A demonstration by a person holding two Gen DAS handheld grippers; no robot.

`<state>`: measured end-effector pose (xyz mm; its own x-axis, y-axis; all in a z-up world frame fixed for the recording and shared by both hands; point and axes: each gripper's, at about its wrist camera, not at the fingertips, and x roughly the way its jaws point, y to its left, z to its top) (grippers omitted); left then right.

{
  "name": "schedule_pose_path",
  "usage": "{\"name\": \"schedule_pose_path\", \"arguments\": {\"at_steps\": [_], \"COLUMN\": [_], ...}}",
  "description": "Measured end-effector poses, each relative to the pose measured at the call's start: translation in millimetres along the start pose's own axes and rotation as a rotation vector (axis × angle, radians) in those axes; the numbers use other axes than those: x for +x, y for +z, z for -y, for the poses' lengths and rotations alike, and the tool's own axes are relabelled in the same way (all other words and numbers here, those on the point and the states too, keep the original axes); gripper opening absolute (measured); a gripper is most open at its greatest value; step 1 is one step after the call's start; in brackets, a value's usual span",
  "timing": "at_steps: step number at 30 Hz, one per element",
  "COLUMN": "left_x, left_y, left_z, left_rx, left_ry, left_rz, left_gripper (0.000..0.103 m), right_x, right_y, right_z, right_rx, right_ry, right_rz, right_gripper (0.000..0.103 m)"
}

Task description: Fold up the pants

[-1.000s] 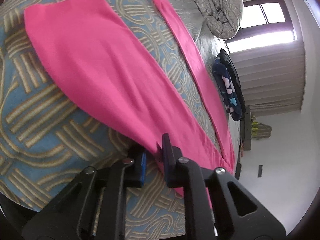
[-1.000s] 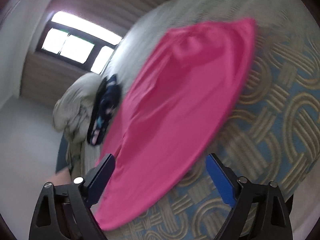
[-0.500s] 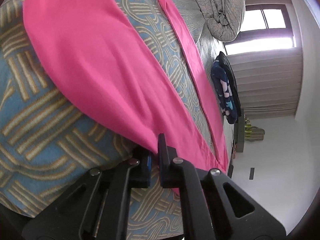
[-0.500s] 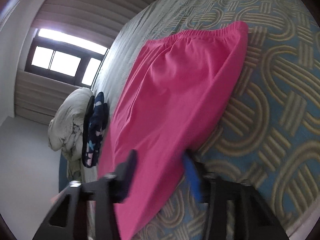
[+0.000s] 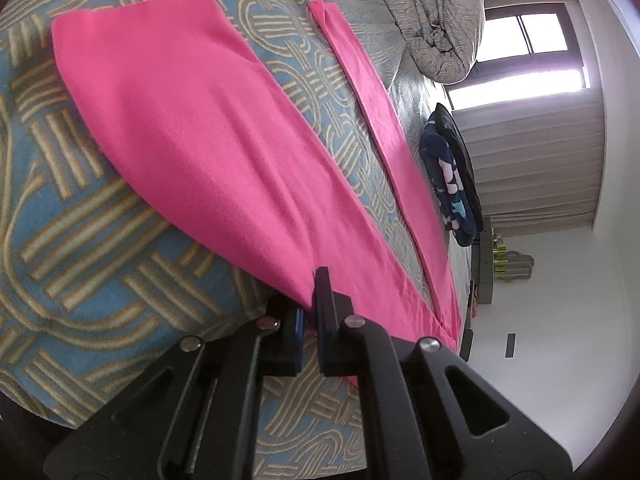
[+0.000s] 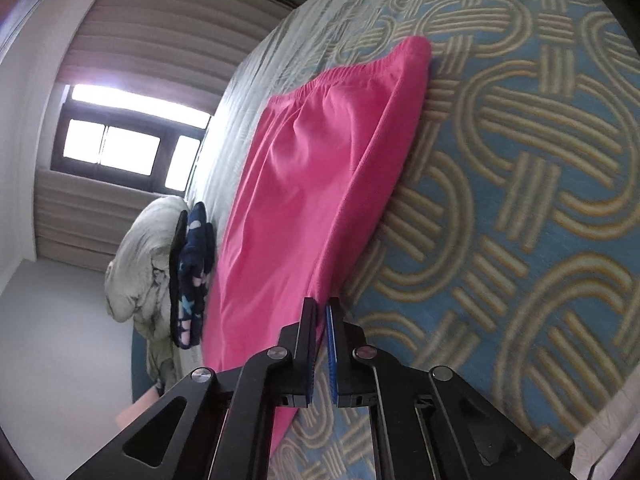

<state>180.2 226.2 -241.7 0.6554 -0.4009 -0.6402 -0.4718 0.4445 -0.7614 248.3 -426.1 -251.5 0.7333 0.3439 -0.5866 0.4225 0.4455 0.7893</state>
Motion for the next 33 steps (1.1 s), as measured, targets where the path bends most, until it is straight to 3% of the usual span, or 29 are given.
{"name": "schedule_pose_path", "arguments": {"at_steps": [6, 11, 13, 14, 18, 25, 28, 33], "left_x": [-3, 0, 0, 0, 1, 2, 2, -5], "left_y": [-1, 0, 0, 0, 0, 1, 0, -1], "left_z": [-3, -6, -6, -5, -5, -7, -5, 8], "left_rx": [-0.004, 0.0, 0.004, 0.008, 0.006, -0.011, -0.013, 0.03], "left_ry": [0.0, 0.012, 0.016, 0.021, 0.025, 0.03, 0.036, 0.039], "left_rz": [0.004, -0.011, -0.012, -0.012, -0.013, -0.01, 0.008, 0.038], "left_gripper": [0.006, 0.006, 0.007, 0.007, 0.007, 0.008, 0.005, 0.005], "right_x": [-5, -10, -11, -10, -6, 4, 6, 0], "right_y": [1, 8, 16, 20, 39, 56, 55, 55], "right_z": [9, 9, 8, 8, 14, 13, 16, 22], "right_rx": [0.031, 0.015, -0.002, 0.006, 0.06, 0.049, 0.037, 0.039], "right_ry": [0.002, -0.076, -0.101, -0.099, -0.065, -0.049, -0.049, -0.013], "right_rz": [0.001, 0.016, 0.035, 0.044, 0.047, 0.076, 0.083, 0.085], "right_gripper": [0.004, 0.005, 0.01, 0.017, 0.017, 0.017, 0.005, 0.004]}}
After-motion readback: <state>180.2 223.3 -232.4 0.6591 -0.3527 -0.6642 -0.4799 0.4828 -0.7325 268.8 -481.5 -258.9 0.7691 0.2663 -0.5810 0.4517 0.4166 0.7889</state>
